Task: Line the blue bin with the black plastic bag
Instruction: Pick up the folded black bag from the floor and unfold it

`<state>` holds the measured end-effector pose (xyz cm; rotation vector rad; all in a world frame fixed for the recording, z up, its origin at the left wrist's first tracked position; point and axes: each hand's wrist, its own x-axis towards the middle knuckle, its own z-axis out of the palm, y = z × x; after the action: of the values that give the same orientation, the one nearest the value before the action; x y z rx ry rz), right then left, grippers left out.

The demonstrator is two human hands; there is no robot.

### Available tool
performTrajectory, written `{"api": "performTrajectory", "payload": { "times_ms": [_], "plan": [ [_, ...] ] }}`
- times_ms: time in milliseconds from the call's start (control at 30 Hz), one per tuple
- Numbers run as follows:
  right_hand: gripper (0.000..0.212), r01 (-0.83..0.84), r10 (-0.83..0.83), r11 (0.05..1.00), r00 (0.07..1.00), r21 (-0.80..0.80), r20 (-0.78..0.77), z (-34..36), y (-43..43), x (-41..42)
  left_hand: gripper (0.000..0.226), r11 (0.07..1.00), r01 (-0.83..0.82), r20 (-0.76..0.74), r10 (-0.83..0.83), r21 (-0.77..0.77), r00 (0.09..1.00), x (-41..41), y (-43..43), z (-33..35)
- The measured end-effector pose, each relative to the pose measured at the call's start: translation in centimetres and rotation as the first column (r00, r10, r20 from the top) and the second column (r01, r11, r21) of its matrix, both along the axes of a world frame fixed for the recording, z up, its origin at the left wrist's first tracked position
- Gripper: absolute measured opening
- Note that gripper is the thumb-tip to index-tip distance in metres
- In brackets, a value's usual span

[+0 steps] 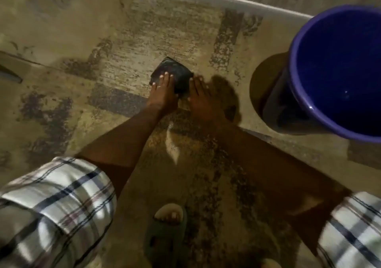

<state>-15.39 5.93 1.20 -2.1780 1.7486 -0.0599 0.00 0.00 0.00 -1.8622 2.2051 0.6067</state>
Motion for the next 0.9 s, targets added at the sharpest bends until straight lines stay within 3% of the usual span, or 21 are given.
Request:
{"api": "performTrajectory", "payload": {
  "times_ms": [133,233,300,433,533,600,667,733,767,900],
  "plan": [
    [0.065,0.044,-0.051,0.993,0.997,0.105,0.064,-4.2,-1.3,0.6,0.068,0.994,-0.104,-0.048,0.103,-0.016,0.994,1.3,0.2,-5.2],
    [0.067,-0.007,-0.002,0.992,0.998,0.127,0.068,-6.2,-1.5,1.8,0.044,0.981,-0.099,-0.105,0.082,-0.169,0.991,2.3,1.0,-7.6],
    [0.068,-0.015,0.001,0.991,0.995,0.135,0.102,-6.9,-1.9,2.6,0.045,0.965,-0.09,-0.107,0.065,-0.246,0.992,2.5,0.9,-8.0],
    [0.066,0.073,-0.108,0.984,0.968,0.16,0.226,-7.7,-3.0,3.4,0.028,0.964,-0.115,-0.213,0.063,-0.241,0.975,2.7,-0.8,-7.7],
    [0.059,0.279,-0.344,0.937,0.842,0.211,0.415,-6.8,-3.7,3.9,0.026,0.965,-0.207,-0.469,0.11,-0.16,0.876,2.2,-2.1,-5.2],
    [0.055,0.443,-0.497,0.863,0.657,0.244,0.567,-4.8,-4.1,3.9,0.04,0.947,-0.308,-0.618,0.295,0.089,0.728,1.3,-3.0,-1.8],
    [0.057,0.519,-0.529,0.814,0.475,0.263,0.703,-1.8,-4.2,3.6,0.064,0.918,-0.275,-0.651,0.396,0.285,0.647,0.4,-4.4,2.1],
    [0.058,0.51,-0.507,0.806,0.335,0.3,0.794,2.5,-4.7,2.4,0.074,0.91,-0.238,-0.655,0.41,0.339,0.635,-0.3,-6.0,6.9],
    [0.054,0.489,-0.497,0.813,0.303,0.315,0.813,4.5,-5.2,1.7,0.072,0.913,-0.193,-0.667,0.396,0.36,0.631,-0.6,-6.8,9.3],
    [0.019,0.428,-0.389,0.873,0.322,0.234,0.863,13.3,-7.1,-2.3,0.06,0.94,0.099,-0.718,0.179,0.327,0.672,-1.9,-7.6,19.8]
  ]
}}
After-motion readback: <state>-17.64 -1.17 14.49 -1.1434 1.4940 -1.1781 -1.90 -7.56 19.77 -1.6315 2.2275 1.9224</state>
